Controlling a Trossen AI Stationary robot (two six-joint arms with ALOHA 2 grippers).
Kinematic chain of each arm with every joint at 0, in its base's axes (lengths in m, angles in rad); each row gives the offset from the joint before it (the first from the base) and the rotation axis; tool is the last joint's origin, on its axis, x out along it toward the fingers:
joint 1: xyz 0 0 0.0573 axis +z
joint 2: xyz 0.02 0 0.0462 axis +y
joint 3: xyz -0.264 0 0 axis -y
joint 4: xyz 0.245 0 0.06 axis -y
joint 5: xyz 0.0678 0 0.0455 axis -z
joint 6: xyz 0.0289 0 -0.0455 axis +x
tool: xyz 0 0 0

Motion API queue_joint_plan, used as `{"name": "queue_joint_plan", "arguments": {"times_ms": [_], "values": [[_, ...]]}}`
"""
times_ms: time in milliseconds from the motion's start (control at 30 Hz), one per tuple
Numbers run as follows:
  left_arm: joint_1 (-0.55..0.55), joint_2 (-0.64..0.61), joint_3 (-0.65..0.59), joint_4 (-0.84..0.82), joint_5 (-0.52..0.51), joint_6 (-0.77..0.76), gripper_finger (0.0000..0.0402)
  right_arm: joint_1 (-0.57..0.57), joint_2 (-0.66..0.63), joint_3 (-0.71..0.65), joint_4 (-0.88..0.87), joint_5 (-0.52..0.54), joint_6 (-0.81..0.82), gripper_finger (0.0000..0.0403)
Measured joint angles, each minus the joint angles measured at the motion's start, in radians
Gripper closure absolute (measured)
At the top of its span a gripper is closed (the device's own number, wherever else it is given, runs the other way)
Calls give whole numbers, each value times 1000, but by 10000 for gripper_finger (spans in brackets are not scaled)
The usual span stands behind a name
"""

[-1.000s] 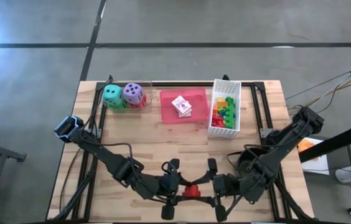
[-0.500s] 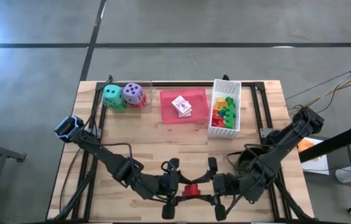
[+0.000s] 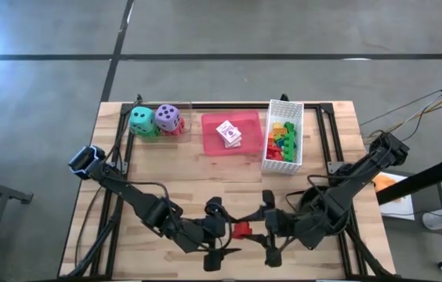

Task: Pick & Place Toys
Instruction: Put the large red game piece into the white bin

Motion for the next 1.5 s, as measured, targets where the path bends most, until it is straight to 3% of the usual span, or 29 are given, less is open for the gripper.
{"name": "queue_joint_plan", "arguments": {"times_ms": [200,500,800,933,1200,1500], "values": [[1,-2,0,-161,-65,-95,53,-23,-41,1,-160,2,107,241],[1,-5,0,-392,-84,-222,53,-107,-141,2,-498,3,290,241],[-4,-11,0,-437,-116,-239,53,-272,-254,-9,-880,5,488,238],[-4,-20,0,-465,-148,-239,53,-348,-289,-13,-972,5,526,225],[-8,-67,-5,-531,-198,-269,52,-542,-289,-16,-1083,4,501,243],[-20,-229,-195,-469,-268,-296,52,-769,-291,-112,-1119,-57,468,230]]}}
